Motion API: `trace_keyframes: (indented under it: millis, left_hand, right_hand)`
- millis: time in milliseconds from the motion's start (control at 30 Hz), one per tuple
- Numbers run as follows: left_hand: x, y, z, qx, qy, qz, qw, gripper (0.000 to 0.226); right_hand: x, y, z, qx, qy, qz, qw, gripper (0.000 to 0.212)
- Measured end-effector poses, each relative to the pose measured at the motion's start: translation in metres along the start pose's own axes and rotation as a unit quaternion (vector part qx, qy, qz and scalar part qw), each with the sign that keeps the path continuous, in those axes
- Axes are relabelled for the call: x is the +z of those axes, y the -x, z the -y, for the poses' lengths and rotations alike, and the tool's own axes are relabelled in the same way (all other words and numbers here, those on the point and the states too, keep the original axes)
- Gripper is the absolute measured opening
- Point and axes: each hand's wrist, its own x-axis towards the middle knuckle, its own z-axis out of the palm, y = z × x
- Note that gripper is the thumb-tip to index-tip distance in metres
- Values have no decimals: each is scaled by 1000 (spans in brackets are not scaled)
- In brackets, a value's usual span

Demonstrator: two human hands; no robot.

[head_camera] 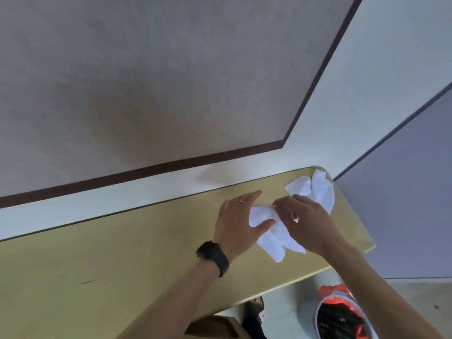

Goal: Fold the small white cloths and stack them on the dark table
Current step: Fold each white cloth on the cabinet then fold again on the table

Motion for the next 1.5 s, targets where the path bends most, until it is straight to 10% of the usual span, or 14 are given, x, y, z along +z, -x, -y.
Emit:
trace_keyframes:
  millis: [133, 600, 1167, 1500]
  left_hand:
    - [-42, 42, 17, 42, -38, -71, 996, 24]
    - [-181, 186, 200, 24, -312, -52, 949, 40]
    - [-232, 140, 213, 71, -396, -225, 888, 24]
    - [-122, 259, 246, -8, -350, -20, 937, 17]
  right_hand:
    - [9, 16, 56, -7, -20, 21, 1000, 17]
    - [99, 49, 124, -50, 11, 67, 996, 14]
    - [122, -33, 140, -105, 23, -126, 986, 7]
    - [215, 87, 88, -54, 54, 47, 996, 7]
